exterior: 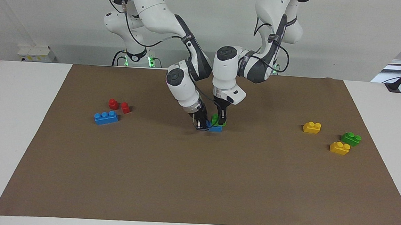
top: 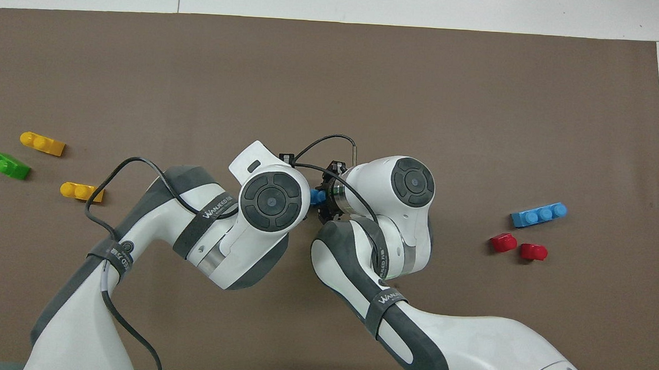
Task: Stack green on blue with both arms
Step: 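Press the green brick onto the blue brick held by the right gripper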
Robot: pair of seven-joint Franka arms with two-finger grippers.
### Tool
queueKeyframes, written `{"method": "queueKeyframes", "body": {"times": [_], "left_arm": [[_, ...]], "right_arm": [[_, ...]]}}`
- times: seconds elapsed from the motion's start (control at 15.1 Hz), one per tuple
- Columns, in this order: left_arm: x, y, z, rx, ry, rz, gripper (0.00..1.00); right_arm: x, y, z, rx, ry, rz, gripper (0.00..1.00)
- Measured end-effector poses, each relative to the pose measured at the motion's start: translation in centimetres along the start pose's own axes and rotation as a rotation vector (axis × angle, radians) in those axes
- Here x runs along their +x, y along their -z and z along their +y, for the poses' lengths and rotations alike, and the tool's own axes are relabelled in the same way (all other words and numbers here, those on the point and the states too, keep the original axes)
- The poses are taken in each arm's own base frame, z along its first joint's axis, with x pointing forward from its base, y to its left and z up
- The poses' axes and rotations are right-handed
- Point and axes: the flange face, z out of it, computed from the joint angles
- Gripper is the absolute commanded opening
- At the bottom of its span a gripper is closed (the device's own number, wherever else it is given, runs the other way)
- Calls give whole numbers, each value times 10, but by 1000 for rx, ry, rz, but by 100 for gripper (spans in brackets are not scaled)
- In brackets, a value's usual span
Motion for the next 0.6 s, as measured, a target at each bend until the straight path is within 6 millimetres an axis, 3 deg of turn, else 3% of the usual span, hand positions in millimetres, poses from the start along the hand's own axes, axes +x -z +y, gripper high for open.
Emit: {"method": "queueKeyframes", "body": {"times": [0.6], "left_arm": [[-11,-15,-7,15,23,10,0]], "right_arm": [[0,0,1,-1,2,1,0]]}}
